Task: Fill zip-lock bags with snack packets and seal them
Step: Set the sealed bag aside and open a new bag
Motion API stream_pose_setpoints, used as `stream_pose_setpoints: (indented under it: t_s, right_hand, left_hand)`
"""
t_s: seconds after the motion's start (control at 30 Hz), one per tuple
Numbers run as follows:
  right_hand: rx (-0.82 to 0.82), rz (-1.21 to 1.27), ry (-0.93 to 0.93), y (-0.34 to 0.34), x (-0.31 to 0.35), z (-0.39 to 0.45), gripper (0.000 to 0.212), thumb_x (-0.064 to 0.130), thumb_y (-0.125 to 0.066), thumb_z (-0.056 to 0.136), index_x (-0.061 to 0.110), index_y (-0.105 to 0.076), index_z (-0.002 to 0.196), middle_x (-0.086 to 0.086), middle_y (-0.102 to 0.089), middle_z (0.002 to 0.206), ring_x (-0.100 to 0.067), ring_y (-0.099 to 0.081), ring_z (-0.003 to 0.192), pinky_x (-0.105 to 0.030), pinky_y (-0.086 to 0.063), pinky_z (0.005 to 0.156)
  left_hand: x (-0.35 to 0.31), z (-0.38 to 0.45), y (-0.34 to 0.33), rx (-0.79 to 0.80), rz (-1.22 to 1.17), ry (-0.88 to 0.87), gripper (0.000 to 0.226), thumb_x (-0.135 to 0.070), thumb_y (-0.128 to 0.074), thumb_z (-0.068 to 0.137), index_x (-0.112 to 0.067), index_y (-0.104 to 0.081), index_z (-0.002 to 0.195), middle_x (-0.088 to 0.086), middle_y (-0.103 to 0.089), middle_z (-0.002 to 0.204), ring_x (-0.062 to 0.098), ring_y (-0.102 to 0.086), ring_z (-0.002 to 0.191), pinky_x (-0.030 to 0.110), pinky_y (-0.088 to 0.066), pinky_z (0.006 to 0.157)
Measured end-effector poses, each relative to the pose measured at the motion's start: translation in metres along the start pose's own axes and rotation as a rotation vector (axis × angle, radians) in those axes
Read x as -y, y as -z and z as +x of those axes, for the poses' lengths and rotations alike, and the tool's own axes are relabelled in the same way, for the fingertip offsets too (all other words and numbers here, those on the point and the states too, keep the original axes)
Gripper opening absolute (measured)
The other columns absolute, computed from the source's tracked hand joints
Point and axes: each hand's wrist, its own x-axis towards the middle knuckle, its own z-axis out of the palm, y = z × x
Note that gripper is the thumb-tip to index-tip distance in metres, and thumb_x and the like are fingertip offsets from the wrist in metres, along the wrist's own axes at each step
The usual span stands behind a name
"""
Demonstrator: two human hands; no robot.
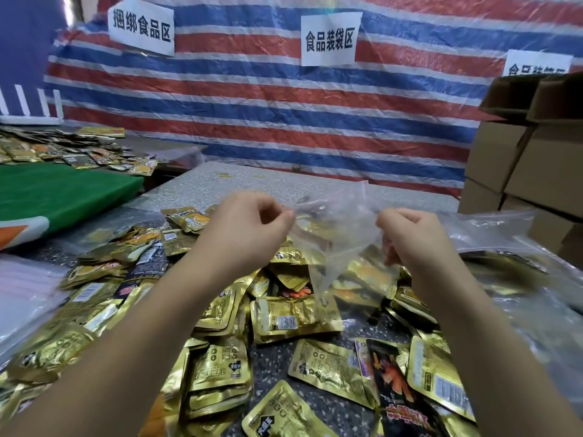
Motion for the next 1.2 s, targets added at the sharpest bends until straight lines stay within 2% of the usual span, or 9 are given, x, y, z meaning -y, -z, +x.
stream_pose_setpoints:
  t_s: [0.13,0.3,0.37,0.47,0.57,0.83,0.97,1.1,1.2]
  right_hand:
    - [0.029,0.048,-0.03,-0.008,0.002,-0.003,0.025,0.012,-0.051,0.092,0.01,-0.049,0.067,-0.008,-0.039,0.056,-0.012,-0.052,0.04,-0.037,-0.05,0.058]
    - [0.057,0.148,-0.034,-0.012,0.005,-0.006,0.026,0.006,-0.048,0.091,0.005,-0.052,0.065,-0.013,-0.047,0.053,-0.012,-0.049,0.037,-0.021,-0.045,0.038]
    - [0.067,0.136,-0.034,-0.015,0.004,-0.005,0.022,0.007,-0.049,0.089,0.003,-0.054,0.068,-0.018,-0.047,0.057,-0.019,-0.051,0.043,-0.022,-0.046,0.042]
    - [0.072,0.168,-0.022,-0.018,0.001,-0.003,0.032,0.007,-0.05,0.09,0.008,-0.048,0.057,-0.003,-0.041,0.042,-0.02,-0.05,0.042,-0.036,-0.056,0.053]
    - [0.069,0.197,-0.022,-0.018,0.0,-0.003,0.035,0.007,-0.048,0.09,0.011,-0.045,0.055,-0.003,-0.041,0.041,-0.017,-0.06,0.041,-0.028,-0.054,0.047]
    - [0.175,0.638,-0.09,-0.012,0.001,0.0,0.052,0.036,-0.027,0.107,0.01,-0.053,0.07,-0.005,-0.05,0.048,-0.027,-0.064,0.051,-0.031,-0.057,0.053]
    - [0.227,0.191,-0.103,-0.018,-0.006,0.0,0.034,0.008,-0.035,0.097,0.003,-0.055,0.069,-0.01,-0.062,0.054,-0.025,-0.065,0.054,-0.036,-0.057,0.055]
    - [0.38,-0.541,0.021,-0.029,-0.031,0.002,0.031,0.02,-0.046,0.098,0.016,-0.067,0.075,0.001,-0.066,0.07,-0.008,-0.052,0.054,-0.028,-0.043,0.055]
    - [0.417,-0.762,0.135,-0.041,-0.046,0.008,0.026,0.017,-0.046,0.096,0.026,-0.07,0.101,0.005,-0.069,0.094,0.001,-0.058,0.059,-0.021,-0.048,0.052]
  left_hand:
    - [-0.016,-0.013,-0.002,-0.045,0.129,-0.23,0.02,-0.046,-0.058,0.092,-0.032,-0.058,0.106,-0.009,-0.061,0.068,0.003,-0.058,0.06,0.028,-0.052,0.057]
    - [-0.038,-0.036,0.002,0.186,0.201,-0.509,0.05,-0.074,-0.035,0.083,-0.041,-0.056,0.116,-0.016,-0.051,0.054,-0.01,-0.053,0.056,0.009,-0.031,0.045]
    - [-0.042,-0.042,-0.003,0.203,0.296,-0.561,0.051,-0.077,-0.038,0.082,-0.042,-0.055,0.116,-0.018,-0.042,0.052,-0.013,-0.049,0.059,0.011,-0.029,0.046]
    - [-0.038,-0.044,-0.011,0.217,0.43,-0.558,0.042,-0.073,-0.046,0.086,-0.034,-0.055,0.102,-0.017,-0.048,0.066,-0.003,-0.046,0.062,0.022,-0.045,0.059]
    - [-0.031,-0.04,-0.011,0.198,0.537,-0.52,0.028,-0.053,-0.046,0.095,-0.028,-0.045,0.083,-0.011,-0.05,0.071,0.012,-0.05,0.069,0.031,-0.048,0.065]
    - [-0.023,-0.018,0.015,-0.017,0.4,-0.361,0.04,-0.045,-0.028,0.095,-0.019,-0.057,0.086,-0.006,-0.056,0.072,0.012,-0.052,0.064,0.033,-0.048,0.059]
    - [-0.013,-0.007,0.033,-0.243,0.276,-0.367,0.034,-0.033,-0.035,0.104,-0.011,-0.056,0.087,0.002,-0.057,0.073,0.019,-0.051,0.061,0.04,-0.047,0.056]
    - [-0.007,-0.001,0.043,-0.33,0.247,-0.37,0.038,-0.032,-0.034,0.107,-0.006,-0.052,0.086,0.005,-0.054,0.071,0.028,-0.051,0.064,0.048,-0.046,0.058]
    - [-0.004,0.002,0.048,-0.324,0.258,-0.373,0.037,-0.028,-0.034,0.107,-0.003,-0.05,0.084,0.009,-0.052,0.071,0.03,-0.048,0.065,0.05,-0.043,0.058]
